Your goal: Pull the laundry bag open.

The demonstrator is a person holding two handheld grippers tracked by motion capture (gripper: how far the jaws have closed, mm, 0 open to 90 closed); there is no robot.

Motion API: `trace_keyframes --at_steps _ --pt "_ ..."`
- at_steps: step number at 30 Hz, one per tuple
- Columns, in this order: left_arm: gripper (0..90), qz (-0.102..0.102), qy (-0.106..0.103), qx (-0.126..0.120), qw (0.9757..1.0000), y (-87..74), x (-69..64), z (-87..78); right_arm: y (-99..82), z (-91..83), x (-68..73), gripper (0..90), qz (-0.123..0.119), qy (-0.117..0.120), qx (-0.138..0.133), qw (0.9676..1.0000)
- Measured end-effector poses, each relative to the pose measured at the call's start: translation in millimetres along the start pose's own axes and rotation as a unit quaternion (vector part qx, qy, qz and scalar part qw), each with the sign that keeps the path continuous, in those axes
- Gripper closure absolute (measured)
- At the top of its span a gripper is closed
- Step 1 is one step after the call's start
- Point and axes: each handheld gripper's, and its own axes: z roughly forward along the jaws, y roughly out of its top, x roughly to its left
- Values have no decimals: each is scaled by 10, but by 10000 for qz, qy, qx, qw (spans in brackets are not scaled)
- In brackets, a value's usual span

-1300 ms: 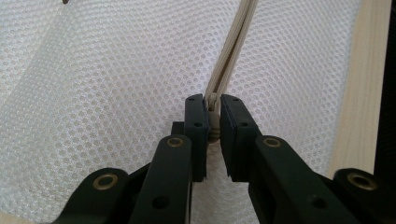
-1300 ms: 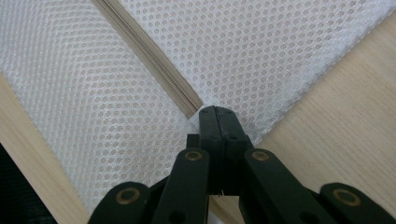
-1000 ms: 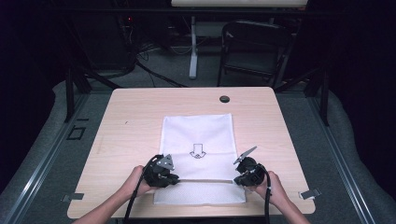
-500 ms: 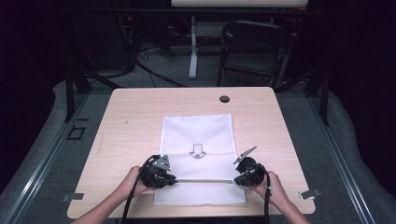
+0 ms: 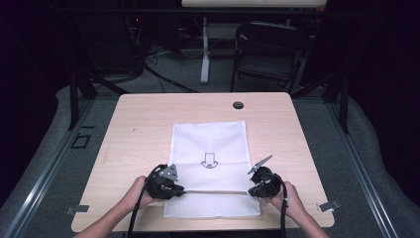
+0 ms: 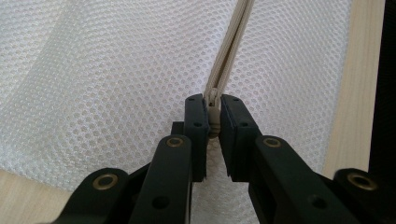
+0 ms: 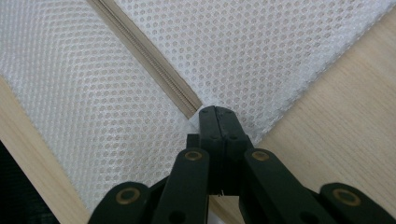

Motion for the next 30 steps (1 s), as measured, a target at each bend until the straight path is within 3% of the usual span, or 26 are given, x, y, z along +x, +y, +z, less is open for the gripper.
trace_keyframes --at_steps 5,11,18,30 --pt "820 -16 -45 -19 10000 -43 12 -23 -9 -1 -16 900 27 76 -34 10000" --pt "820 32 10 2 10000 -59 6 -45 -7 -1 -9 900 7 18 -20 10000" --pt "820 -101 35 -51 9999 -147 34 -115 -4 -2 -10 900 -2 10 -5 10000" --pt "820 -92 94 -12 9999 -200 43 -160 -1 -1 -6 900 -19 -4 -3 10000"
